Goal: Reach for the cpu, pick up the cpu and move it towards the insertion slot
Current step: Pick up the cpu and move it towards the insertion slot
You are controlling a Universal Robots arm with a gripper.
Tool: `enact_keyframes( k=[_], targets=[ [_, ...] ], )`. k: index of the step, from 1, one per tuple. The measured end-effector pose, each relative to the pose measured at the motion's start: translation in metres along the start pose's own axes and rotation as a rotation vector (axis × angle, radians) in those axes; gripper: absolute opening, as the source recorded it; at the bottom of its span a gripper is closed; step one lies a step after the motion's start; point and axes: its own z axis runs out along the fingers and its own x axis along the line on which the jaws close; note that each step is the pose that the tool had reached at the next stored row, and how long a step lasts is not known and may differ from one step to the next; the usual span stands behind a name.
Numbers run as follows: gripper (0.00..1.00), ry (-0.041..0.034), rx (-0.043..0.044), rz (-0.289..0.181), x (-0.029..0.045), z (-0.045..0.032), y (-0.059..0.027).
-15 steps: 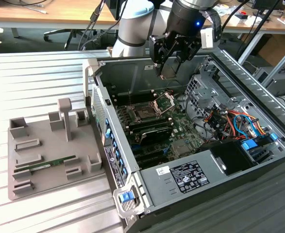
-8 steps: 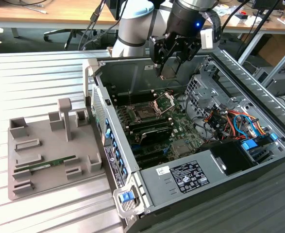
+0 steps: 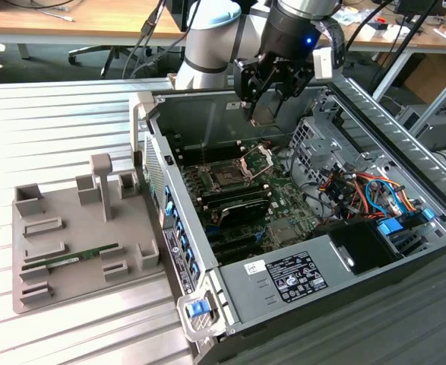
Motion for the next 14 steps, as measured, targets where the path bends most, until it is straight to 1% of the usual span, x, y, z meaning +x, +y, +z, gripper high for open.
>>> enact_keyframes(
  k=[10, 14],
  targets=[
    [0.55, 0.0000, 0.0000, 0.000, -0.0006, 0.0047, -0.0001],
    [0.55, -0.0001, 0.0000, 0.000, -0.0030, 0.0069, 0.0001]
  ],
)
